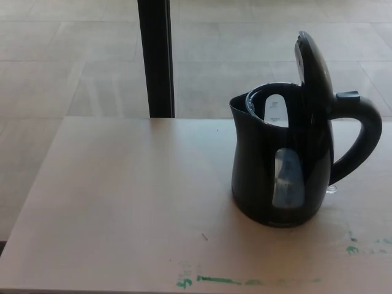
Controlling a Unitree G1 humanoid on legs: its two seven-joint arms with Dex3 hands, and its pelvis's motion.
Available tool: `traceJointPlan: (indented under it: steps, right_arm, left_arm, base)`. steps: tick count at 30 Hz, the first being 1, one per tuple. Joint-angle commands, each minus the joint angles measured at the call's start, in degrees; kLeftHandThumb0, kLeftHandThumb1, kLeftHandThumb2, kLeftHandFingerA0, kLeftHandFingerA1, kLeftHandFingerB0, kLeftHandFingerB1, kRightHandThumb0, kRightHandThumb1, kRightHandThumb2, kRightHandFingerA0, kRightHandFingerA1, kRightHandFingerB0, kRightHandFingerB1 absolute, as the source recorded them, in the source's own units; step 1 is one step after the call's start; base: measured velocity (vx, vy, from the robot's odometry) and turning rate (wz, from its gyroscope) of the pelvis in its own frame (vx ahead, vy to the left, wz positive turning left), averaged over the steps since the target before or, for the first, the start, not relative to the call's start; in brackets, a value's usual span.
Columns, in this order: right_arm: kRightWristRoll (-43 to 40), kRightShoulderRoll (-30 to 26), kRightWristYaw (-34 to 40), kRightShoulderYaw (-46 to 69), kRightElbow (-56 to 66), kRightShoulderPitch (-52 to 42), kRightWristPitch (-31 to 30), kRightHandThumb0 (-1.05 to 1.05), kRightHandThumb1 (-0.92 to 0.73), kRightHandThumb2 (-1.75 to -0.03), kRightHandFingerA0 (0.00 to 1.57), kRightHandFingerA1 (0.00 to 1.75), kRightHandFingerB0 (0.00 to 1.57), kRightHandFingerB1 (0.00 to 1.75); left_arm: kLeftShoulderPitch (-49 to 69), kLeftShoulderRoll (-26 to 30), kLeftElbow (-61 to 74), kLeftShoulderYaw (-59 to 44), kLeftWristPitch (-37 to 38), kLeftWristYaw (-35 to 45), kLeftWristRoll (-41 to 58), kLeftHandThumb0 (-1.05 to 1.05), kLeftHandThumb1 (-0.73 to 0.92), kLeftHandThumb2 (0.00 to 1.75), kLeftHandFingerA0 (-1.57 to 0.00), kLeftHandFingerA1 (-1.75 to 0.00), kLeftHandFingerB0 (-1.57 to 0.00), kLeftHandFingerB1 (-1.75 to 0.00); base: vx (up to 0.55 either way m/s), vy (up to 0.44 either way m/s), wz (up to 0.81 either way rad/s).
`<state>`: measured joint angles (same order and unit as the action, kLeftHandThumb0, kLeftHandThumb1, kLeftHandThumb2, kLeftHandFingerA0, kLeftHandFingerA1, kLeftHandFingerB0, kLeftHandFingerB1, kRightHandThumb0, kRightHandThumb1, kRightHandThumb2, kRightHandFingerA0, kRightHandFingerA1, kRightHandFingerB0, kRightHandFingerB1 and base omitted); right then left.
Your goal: The robot uses its right hand to push down on the lid of a kettle kept in the middle of the desk to close it
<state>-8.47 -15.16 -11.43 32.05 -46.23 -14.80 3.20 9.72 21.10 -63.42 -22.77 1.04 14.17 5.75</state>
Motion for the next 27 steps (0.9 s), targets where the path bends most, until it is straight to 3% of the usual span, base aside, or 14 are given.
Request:
traceJointPlan:
  steps: [1, 2, 3, 8, 9, 11, 14, 15, 16, 17, 22, 23, 26, 27]
  right_arm:
    - [-19.32, -0.93, -6.16, 13.81, 10.48, -0.52, -1.05, -0.63, -0.61, -0.87, 0.26, 0.5, 0.12, 0.41]
    - [-18.91, -1.7, -6.55, 13.95, 10.75, 0.22, -0.95, -0.63, -0.62, -0.88, 0.23, 0.5, 0.09, 0.39]
    - [-18.23, -2.89, -6.36, 14.2, 9.78, 1.93, 0.03, -0.63, -0.61, -0.89, 0.25, 0.51, 0.12, 0.41]
    - [-16.9, -6.74, -4.11, 13.99, 18.74, 8.81, -2.08, -0.64, -0.6, -0.89, 0.24, 0.5, 0.09, 0.4]
    - [-16.81, -7.36, -4.09, 13.85, 20.28, 10.26, -2.53, -0.57, -0.78, -0.63, 0.33, 0.38, 0.15, 0.27]
    - [-15.86, -8.41, -2.87, 13.17, 23.16, 12.77, -3.77, -0.56, -0.79, -0.64, 0.31, 0.37, 0.14, 0.26]
    - [-14.38, -11.4, -2.33, 11.19, 24.96, 19.0, -4.68, -0.57, -0.66, -0.83, 0.2, 0.44, 0.08, 0.35]
    - [-16.89, -12.81, -6.57, 10.93, 24.8, 21.18, -5.67, -0.3, -0.66, -1.13, 0.0, 0.49, 0.0, 0.49]
    - [-16.88, -12.83, -6.58, 10.97, 24.85, 21.23, -5.83, -0.3, -0.66, -1.13, 0.0, 0.49, 0.0, 0.49]
    - [-15.4, -14.28, -4.44, 8.75, 28.38, 24.59, -8.27, -0.62, -0.65, -0.9, 0.22, 0.48, 0.09, 0.39]
    - [-11.62, -17.56, -4.66, 1.7, 33.22, 31.8, -8.48, -0.74, -0.6, -0.96, 0.29, 0.54, 0.17, 0.44]
    - [-11.66, -17.88, -5.59, 0.07, 33.6, 33.51, -8.37, -0.77, -0.74, -0.63, 0.35, 0.48, 0.27, 0.3]
    - [-10.34, -18.68, -4.22, -5.02, 36.56, 38.33, -12.54, -0.77, -0.77, -0.63, 0.31, 0.44, 0.22, 0.3]
    - [-9.62, -18.65, -3.88, -6.43, 37.1, 39.33, -12.77, -0.76, -0.6, -0.95, 0.24, 0.53, 0.17, 0.43]
  left_arm:
    - [-2.13, 4.59, -5.32, -9.3, -0.89, 10.35, 10.46, -0.73, 0.75, 0.63, -0.47, -0.52, -0.33, -0.34]
    - [-2.07, 4.47, -5.12, -9.8, -1.13, 10.73, 10.7, -0.72, 0.6, 0.98, -0.42, -0.61, -0.25, -0.48]
    - [-2.09, 4.43, -5.19, -10.2, -1.16, 11.13, 10.84, -0.71, 0.75, 0.63, -0.44, -0.52, -0.34, -0.35]
    - [-2.1, 4.47, -5.57, -11.2, -0.99, 11.47, 10.36, -0.75, 0.75, 0.63, -0.43, -0.52, -0.31, -0.35]
    - [-2.2, 4.52, -5.63, -11.47, -1.27, 11.52, 10.35, -0.74, 0.75, 0.63, -0.45, -0.51, -0.32, -0.34]
    - [-2.3, 4.6, -5.66, -11.87, -1.55, 11.52, 10.32, -0.74, 0.75, 0.63, -0.46, -0.52, -0.33, -0.35]
    - [-2.08, 4.49, -5.88, -12.03, -0.69, 11.9, 10.02, -0.74, 0.75, 0.63, -0.43, -0.53, -0.32, -0.35]
    - [-2.21, 4.5, -6.05, -12.31, -0.87, 12.05, 10.33, -0.72, 0.75, 0.63, -0.42, -0.52, -0.31, -0.35]
    - [-2.23, 4.52, -6.11, -12.32, -0.84, 12.1, 10.35, -0.72, 0.75, 0.63, -0.42, -0.52, -0.31, -0.35]
    - [-2.39, 4.65, -6.54, -12.21, -0.59, 11.8, 10.07, -0.71, 0.75, 0.63, -0.45, -0.52, -0.33, -0.35]
    - [-2.37, 4.95, -6.82, -11.77, -0.44, 12.49, 10.27, -0.74, 0.76, 0.63, -0.43, -0.49, -0.32, -0.34]
    - [-2.09, 5.15, -6.88, -11.47, -0.19, 12.51, 10.07, -0.75, 0.77, 0.63, -0.41, -0.47, -0.31, -0.34]
    - [-2.03, 5.25, -7.27, -11.68, -0.18, 13.2, 10.77, -0.74, 0.76, 0.63, -0.39, -0.47, -0.28, -0.34]
    - [-2.12, 5.19, -7.94, -11.76, -0.19, 12.64, 10.79, -0.73, 0.75, 0.63, -0.42, -0.47, -0.32, -0.34]
  base:
    - [0.0, 0.0, 0.0]
    - [0.0, 0.0, 0.0]
    - [0.0, 0.0, 0.0]
    - [0.0, 0.0, 0.0]
    - [0.0, 0.0, 0.0]
    - [0.0, 0.0, 0.0]
    - [0.0, 0.0, 0.0]
    - [0.0, 0.0, 0.0]
    - [0.0, 0.0, 0.0]
    - [0.0, 0.0, 0.0]
    - [0.0, 0.0, 0.0]
    - [0.0, 0.0, 0.0]
    - [0.0, 0.0, 0.0]
    - [0.0, 0.0, 0.0]
